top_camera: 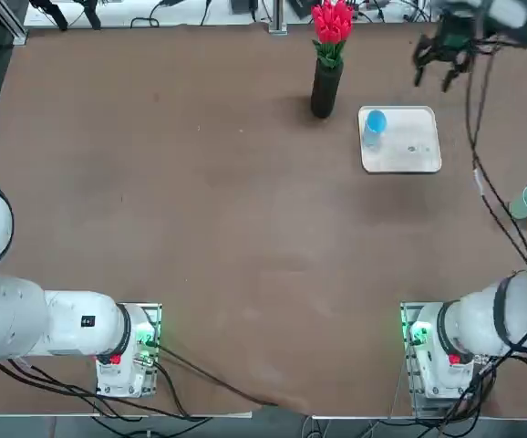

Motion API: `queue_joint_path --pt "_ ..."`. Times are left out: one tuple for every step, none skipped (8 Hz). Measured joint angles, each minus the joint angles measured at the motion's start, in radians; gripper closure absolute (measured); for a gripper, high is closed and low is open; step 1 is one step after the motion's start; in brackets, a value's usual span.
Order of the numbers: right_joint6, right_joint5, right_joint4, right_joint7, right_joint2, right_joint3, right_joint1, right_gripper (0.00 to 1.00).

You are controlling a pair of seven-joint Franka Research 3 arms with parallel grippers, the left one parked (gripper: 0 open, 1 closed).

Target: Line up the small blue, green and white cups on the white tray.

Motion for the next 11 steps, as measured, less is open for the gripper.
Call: queue_joint_path --pt "-0.012 -0.006 -0.001 -0.018 0.0 -0.004 -0.082 0.0" --pt "-0.018 -0.034 -0.008 -0.063 0.007 -0.005 -0.155 0.0" --pt "-0.023 -0.081 -0.023 -0.145 0.016 -0.006 -0.218 0.0" --pt "-0.023 -0.114 -0.044 -0.263 0.023 -0.007 -0.291 0.0" --pt "-0.022 -0.123 -0.061 -0.416 0.029 -0.009 -0.387 0.0" --pt "-0.006 -0.124 -0.082 -0.562 0.034 -0.011 -0.494 0.0" --pt "0.048 -0.124 -0.123 -0.653 0.037 -0.012 -0.585 0.0" --pt "0.129 -0.124 -0.183 -0.696 0.039 -0.012 -0.646 0.0" --pt "0.208 -0.124 -0.246 -0.704 0.039 -0.011 -0.671 0.0" --pt "0.277 -0.124 -0.299 -0.704 0.039 -0.01 -0.678 0.0" --pt "0.336 -0.124 -0.346 -0.704 0.039 -0.009 -0.681 0.0"
